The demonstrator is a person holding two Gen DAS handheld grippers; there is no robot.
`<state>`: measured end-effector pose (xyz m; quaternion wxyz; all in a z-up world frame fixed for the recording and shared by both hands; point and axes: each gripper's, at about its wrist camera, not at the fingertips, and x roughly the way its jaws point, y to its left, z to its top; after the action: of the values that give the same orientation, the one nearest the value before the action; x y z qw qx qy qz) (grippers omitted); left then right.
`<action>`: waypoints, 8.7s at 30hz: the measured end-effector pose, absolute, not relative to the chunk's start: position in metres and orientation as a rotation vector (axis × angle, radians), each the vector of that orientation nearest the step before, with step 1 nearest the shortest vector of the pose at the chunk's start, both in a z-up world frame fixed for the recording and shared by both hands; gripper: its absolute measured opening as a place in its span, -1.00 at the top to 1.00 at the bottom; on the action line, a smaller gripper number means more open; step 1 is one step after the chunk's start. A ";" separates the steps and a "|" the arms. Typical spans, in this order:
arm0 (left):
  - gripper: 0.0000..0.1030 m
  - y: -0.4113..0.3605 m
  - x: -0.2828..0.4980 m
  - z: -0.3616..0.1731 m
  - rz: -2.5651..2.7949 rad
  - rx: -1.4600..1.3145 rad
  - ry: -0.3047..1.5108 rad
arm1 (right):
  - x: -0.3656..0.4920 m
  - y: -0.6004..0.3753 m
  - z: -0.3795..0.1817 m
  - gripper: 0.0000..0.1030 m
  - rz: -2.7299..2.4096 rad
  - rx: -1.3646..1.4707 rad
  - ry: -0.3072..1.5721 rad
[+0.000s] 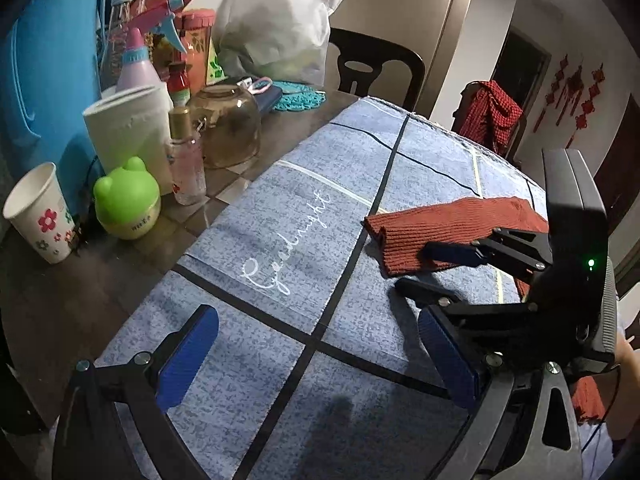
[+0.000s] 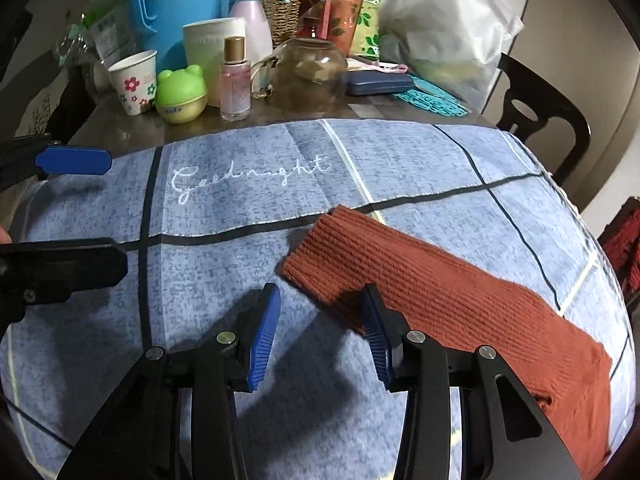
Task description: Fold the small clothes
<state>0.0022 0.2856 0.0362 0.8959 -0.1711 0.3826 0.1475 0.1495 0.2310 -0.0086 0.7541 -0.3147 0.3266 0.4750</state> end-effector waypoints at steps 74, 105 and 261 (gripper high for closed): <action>-0.95 0.166 0.201 0.056 0.016 -0.258 0.827 | 0.258 -0.028 0.053 0.87 0.416 0.023 0.686; -0.95 0.147 0.231 0.021 0.110 -0.122 0.928 | 0.260 -0.107 0.014 0.84 0.273 0.265 0.956; -0.94 -0.208 0.126 0.048 -0.723 0.131 0.932 | 0.095 -0.379 0.013 0.09 0.333 0.846 0.755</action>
<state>0.1262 -0.2076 0.0484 0.8292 0.0615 0.4390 -0.3404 0.0948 -0.3790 0.0127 0.8305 0.3986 0.3560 0.1569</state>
